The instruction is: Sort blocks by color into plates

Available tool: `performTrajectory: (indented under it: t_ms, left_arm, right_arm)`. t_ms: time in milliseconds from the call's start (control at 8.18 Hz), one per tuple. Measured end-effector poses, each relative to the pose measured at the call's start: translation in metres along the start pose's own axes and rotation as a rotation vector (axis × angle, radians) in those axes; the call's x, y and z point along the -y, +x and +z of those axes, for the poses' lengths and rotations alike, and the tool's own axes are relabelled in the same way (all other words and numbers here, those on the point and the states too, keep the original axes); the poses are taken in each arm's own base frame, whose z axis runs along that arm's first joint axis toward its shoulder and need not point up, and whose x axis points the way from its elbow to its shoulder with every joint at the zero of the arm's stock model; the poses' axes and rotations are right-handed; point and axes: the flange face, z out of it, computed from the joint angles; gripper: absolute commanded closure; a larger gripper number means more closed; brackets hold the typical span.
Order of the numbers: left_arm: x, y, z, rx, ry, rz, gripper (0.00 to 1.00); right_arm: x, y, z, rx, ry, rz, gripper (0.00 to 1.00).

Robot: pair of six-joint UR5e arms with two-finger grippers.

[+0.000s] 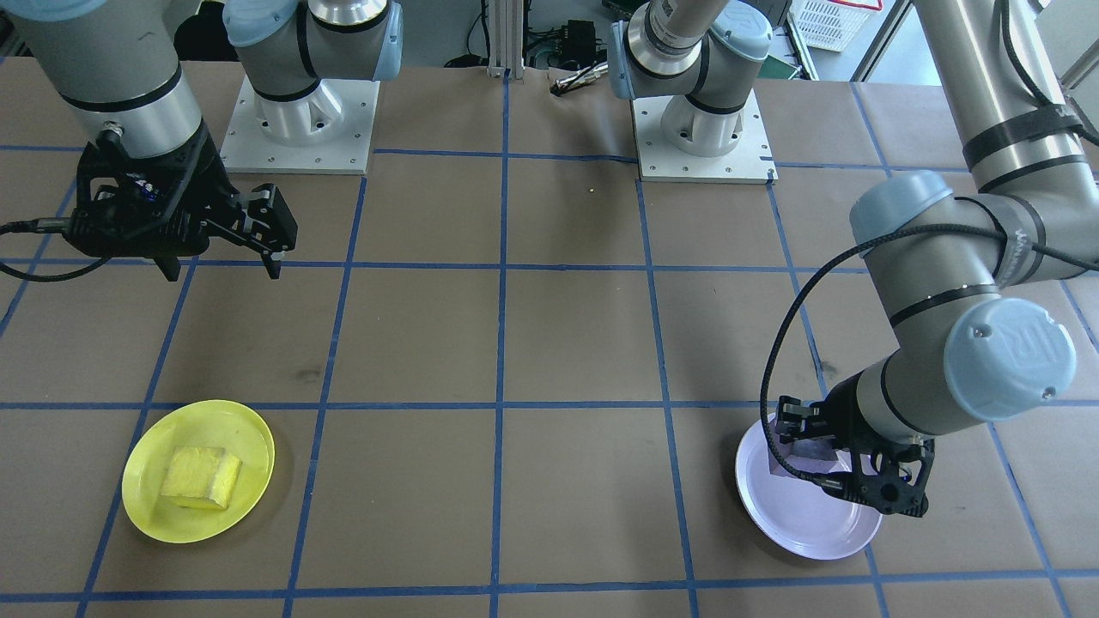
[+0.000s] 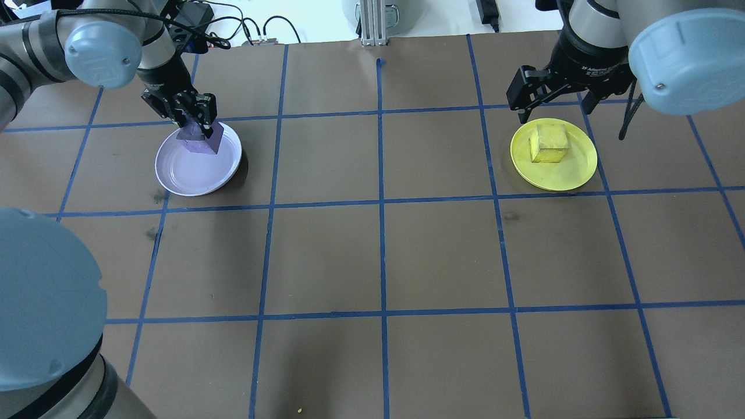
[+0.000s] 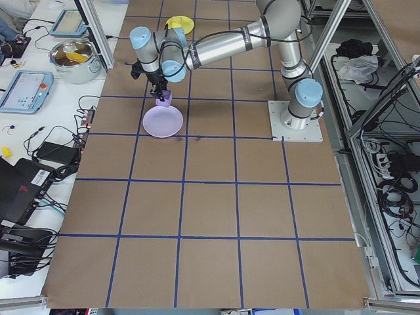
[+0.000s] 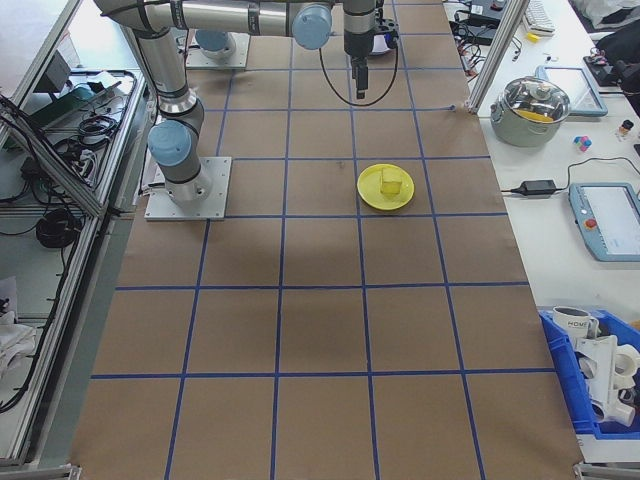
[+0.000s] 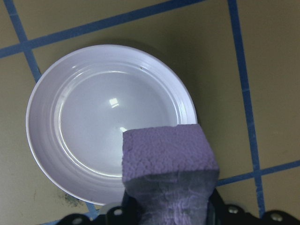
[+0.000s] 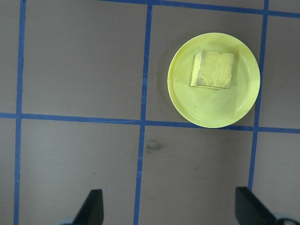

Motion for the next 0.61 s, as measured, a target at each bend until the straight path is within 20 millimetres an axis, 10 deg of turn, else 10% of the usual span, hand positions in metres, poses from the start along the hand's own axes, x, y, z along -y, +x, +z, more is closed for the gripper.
performTrajectory:
  t_ms: [611]
  left_arm:
    - [0.006,-0.064,0.055,-0.033,-0.042,-0.153,0.7]
  right_arm:
    - [0.0,0.0,0.0,-0.001,0.001,-0.001,0.0]
